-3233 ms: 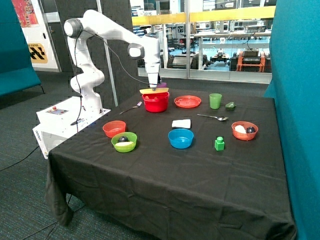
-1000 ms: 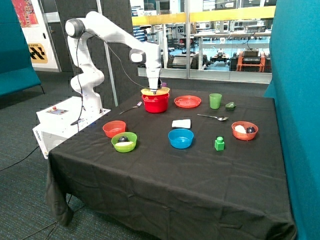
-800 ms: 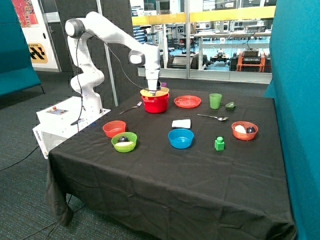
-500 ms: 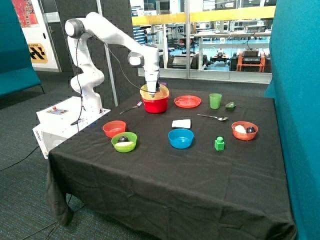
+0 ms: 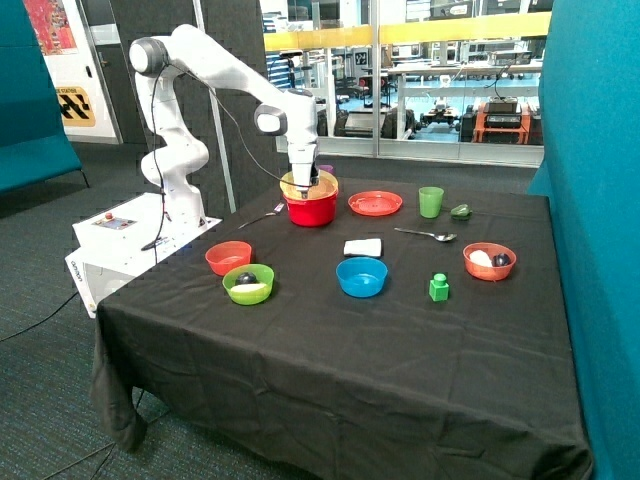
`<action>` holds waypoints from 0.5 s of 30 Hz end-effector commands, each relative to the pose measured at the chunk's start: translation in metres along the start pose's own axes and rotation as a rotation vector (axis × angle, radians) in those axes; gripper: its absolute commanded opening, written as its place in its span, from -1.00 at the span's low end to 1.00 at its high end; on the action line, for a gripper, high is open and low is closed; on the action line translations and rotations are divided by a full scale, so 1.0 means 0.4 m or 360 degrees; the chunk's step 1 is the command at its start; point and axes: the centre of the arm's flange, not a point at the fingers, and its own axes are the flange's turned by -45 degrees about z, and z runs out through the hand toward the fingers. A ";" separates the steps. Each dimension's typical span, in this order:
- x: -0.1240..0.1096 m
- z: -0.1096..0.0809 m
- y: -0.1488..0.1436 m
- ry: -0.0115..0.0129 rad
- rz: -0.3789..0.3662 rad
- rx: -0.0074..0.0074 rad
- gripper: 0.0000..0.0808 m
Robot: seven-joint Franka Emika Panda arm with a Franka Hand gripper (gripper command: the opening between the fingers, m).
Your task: Hide the teddy bear in the red bowl
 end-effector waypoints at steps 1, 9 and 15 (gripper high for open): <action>-0.008 0.005 0.010 0.00000 0.0006 0.00005 0.84; -0.026 -0.031 0.051 0.00000 0.0050 0.00005 0.74; -0.039 -0.061 0.087 0.00000 0.0086 0.00005 0.71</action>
